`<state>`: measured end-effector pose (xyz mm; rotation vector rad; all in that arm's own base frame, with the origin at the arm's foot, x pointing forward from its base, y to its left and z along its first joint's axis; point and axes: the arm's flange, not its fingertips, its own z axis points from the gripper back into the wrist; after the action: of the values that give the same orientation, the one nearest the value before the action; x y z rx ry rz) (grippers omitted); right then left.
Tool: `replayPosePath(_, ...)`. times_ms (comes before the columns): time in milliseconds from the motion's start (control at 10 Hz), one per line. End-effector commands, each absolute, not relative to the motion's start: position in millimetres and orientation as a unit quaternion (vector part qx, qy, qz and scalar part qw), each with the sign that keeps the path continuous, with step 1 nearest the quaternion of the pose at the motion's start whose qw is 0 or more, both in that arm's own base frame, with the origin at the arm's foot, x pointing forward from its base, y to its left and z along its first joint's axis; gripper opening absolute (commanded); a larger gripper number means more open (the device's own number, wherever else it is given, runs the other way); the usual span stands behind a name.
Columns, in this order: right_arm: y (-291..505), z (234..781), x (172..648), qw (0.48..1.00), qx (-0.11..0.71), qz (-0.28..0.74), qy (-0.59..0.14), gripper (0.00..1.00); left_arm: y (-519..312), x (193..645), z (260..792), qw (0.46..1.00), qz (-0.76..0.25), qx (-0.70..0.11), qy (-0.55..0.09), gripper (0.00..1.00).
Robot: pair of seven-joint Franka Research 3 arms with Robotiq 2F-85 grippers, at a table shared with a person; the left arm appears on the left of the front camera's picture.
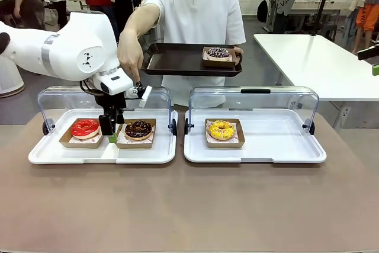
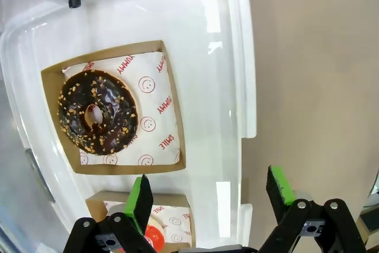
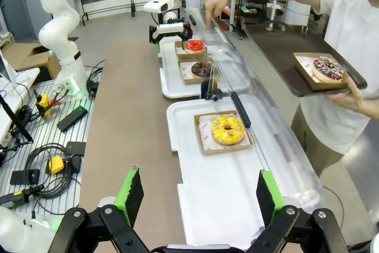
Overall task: Provide the desired donut to the person.
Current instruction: Pick up and lift the Paper togo box containing the Donut pointed at by the person.
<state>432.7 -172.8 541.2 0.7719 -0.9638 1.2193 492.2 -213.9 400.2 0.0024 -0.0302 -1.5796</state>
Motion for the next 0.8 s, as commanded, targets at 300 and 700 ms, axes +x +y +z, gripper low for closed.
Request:
replayPosePath(300,-171,540,431,0.647,0.337,0.535,-0.425,1.00,-211,502,387,0.710,-0.704,0.018,-0.007,1.00)
replayPosePath(700,-171,540,431,0.647,0.337,0.535,-0.425,1.00,-211,496,377,0.706,-0.707,0.031,-0.007,1.00)
